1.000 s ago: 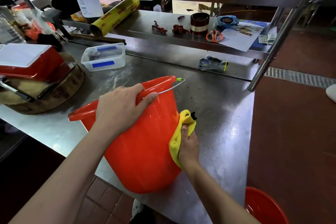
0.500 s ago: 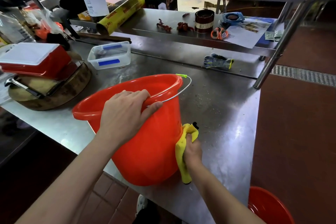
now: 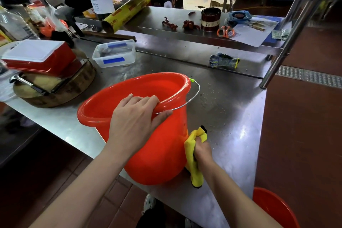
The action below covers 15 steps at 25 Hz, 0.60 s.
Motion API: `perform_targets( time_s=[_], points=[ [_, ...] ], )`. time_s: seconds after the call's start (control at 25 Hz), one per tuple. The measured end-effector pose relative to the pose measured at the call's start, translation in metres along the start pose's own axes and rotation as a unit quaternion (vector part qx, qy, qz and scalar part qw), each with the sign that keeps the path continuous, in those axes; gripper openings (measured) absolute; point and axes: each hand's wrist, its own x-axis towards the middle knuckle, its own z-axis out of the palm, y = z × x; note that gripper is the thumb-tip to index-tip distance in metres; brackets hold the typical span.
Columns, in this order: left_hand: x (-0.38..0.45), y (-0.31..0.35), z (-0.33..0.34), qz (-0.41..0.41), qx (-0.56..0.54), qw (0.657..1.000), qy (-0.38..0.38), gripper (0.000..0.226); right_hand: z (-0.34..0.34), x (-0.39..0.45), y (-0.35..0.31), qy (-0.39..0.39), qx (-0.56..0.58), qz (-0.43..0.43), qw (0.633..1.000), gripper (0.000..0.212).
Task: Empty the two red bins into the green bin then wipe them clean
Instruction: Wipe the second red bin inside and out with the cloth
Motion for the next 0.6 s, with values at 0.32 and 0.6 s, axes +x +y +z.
perform_targets(
  time_s=[0.32,0.6],
  points=[
    [-0.027,0.008,0.001,0.019,-0.023,1.000,0.009,0.049,-0.025,-0.004,-0.001,0.076,0.030,-0.072,0.994,0.042],
    [-0.047,0.000,0.010,0.027,-0.055,0.998,0.004,0.049,-0.030,-0.026,-0.001,0.100,0.072,-0.088,0.988,0.038]
  ],
)
